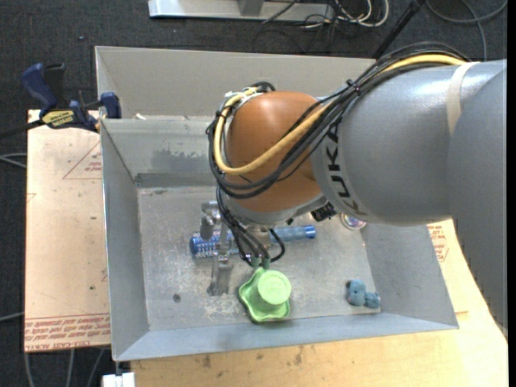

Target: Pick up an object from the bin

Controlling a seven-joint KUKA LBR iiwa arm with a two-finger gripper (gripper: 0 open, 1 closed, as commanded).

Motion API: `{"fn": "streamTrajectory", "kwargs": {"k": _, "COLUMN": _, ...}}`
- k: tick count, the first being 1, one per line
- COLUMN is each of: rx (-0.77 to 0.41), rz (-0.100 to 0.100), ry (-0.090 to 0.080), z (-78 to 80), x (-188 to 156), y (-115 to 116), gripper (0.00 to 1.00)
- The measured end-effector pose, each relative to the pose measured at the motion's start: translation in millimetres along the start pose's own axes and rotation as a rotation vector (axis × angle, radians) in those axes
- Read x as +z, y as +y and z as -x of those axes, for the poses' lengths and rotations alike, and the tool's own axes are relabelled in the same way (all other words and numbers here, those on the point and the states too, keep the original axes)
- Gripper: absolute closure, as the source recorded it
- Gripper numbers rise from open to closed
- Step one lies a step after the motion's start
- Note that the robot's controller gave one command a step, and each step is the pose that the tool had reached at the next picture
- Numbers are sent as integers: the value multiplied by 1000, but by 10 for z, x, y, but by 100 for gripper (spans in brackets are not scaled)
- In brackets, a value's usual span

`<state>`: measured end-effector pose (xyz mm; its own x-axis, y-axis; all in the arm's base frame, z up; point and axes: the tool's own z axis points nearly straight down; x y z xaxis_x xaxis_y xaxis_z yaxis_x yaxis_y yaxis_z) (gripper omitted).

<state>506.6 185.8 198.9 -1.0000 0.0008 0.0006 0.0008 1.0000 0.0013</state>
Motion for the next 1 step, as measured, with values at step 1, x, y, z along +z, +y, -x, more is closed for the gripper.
{"fn": "streamTrajectory", "kwargs": {"k": 1, "rx": -68, "rz": -1, "ry": -1, "z": 464, "x": 1091, "y": -317, "gripper": 0}}
